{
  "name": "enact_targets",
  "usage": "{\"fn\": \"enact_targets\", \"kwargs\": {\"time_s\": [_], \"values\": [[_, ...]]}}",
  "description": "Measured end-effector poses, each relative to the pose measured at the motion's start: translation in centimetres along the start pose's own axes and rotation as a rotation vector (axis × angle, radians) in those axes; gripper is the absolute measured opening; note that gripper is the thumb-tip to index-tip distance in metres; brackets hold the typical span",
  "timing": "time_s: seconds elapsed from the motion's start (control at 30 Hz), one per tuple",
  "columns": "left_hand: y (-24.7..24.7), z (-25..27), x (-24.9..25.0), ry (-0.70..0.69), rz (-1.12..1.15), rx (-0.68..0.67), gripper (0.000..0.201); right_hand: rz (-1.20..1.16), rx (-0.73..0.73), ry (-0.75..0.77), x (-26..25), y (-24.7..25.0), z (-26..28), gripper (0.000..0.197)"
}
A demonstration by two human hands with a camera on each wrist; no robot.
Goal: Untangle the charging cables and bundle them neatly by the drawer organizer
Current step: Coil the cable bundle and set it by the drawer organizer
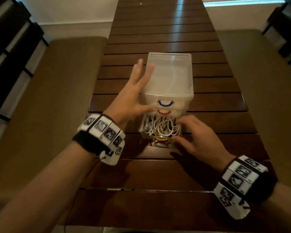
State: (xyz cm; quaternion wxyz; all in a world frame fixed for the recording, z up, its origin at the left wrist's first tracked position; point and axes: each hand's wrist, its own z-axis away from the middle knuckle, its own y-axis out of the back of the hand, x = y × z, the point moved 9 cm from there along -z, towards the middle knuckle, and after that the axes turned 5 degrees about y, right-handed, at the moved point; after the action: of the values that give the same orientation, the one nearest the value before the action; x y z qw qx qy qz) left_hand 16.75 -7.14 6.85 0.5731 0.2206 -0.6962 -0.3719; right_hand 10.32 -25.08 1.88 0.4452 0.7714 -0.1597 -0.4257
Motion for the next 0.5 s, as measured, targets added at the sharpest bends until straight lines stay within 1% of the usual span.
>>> {"fn": "enact_targets", "kwargs": {"time_s": [0.03,0.07,0.1,0.13,0.17,0.2,0.23,0.27,0.37,0.5], "values": [[-0.3,1.1,-1.5,0.080,0.137,0.037,0.122,-0.065,0.030,-0.111,1.3,0.7,0.5,0.066],[-1.2,2.3,-3.2,0.180,0.256,0.030,0.130,-0.159,0.026,-0.230,2.5,0.7,0.9,0.088],[-2.7,3.4,-4.8,0.269,0.354,-0.016,0.138,-0.278,-0.024,-0.337,3.7,0.0,1.1,0.113],[-4.4,4.3,-6.1,0.331,0.407,-0.093,0.144,-0.383,-0.105,-0.417,4.4,-1.0,1.3,0.132],[-6.0,4.8,-6.8,0.356,0.406,-0.182,0.150,-0.453,-0.183,-0.464,5.0,-2.1,1.1,0.144],[-7.2,5.0,-7.2,0.354,0.367,-0.259,0.153,-0.481,-0.242,-0.480,5.4,-2.9,0.7,0.149],[-8.2,4.8,-7.3,0.345,0.326,-0.302,0.155,-0.476,-0.270,-0.476,5.6,-3.5,0.3,0.150],[-8.6,4.6,-7.2,0.344,0.299,-0.304,0.154,-0.461,-0.265,-0.461,5.8,-3.7,-0.2,0.149],[-8.3,3.5,-7.2,0.358,0.285,-0.203,0.145,-0.500,-0.170,-0.429,6.1,-3.4,-0.9,0.135],[-7.7,3.5,-7.0,0.346,0.196,-0.158,0.117,-0.579,-0.155,-0.435,6.6,-3.4,-0.7,0.128]]}}
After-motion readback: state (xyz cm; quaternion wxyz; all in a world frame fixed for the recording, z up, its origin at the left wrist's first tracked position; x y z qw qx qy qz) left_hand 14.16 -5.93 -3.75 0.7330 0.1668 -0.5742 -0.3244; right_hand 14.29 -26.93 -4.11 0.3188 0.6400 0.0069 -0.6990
